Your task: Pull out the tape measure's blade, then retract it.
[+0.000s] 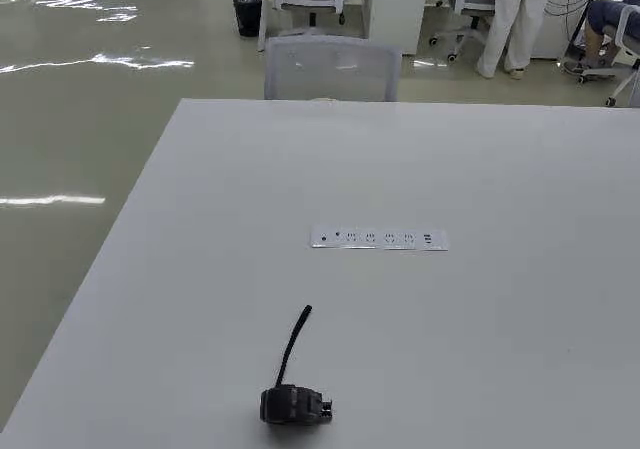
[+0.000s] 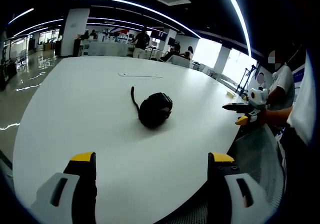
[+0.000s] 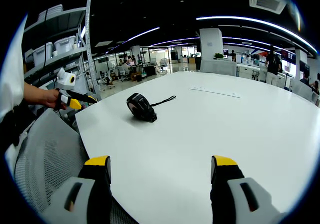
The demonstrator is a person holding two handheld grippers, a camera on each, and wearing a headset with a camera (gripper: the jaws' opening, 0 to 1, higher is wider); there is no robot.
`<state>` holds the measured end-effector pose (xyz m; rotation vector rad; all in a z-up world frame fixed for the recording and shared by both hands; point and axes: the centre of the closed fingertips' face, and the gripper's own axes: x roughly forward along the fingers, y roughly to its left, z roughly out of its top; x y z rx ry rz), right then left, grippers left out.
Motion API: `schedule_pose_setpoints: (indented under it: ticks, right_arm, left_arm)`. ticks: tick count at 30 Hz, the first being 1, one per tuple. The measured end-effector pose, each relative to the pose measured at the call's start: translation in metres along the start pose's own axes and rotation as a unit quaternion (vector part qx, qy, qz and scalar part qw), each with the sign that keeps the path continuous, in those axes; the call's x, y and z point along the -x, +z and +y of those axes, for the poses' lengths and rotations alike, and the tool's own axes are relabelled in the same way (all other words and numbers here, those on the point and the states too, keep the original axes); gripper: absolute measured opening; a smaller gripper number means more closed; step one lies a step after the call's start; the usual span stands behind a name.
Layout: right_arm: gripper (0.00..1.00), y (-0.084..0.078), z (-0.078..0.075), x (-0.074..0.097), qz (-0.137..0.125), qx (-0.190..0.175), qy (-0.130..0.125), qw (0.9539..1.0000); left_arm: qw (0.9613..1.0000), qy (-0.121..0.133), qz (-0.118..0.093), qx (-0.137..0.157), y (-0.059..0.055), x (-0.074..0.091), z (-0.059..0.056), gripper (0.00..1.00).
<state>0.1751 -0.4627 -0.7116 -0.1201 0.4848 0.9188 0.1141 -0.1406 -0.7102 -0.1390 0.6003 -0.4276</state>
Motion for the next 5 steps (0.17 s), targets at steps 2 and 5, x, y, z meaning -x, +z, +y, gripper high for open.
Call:
schedule_pose_setpoints:
  ticks: [2, 5]
  right_arm:
    - [0.83, -0.0015, 0.0002, 0.0002, 0.000, -0.002, 0.000, 1.0000]
    - [0.83, -0.0024, 0.0008, 0.0012, 0.002, -0.003, 0.000, 1.0000]
  left_arm:
    - [1.0000, 0.001, 0.000, 0.000, -0.0003, 0.0000, 0.0003, 0.92]
    - [1.0000, 0.001, 0.000, 0.000, -0.0008, 0.0002, 0.0003, 0.92]
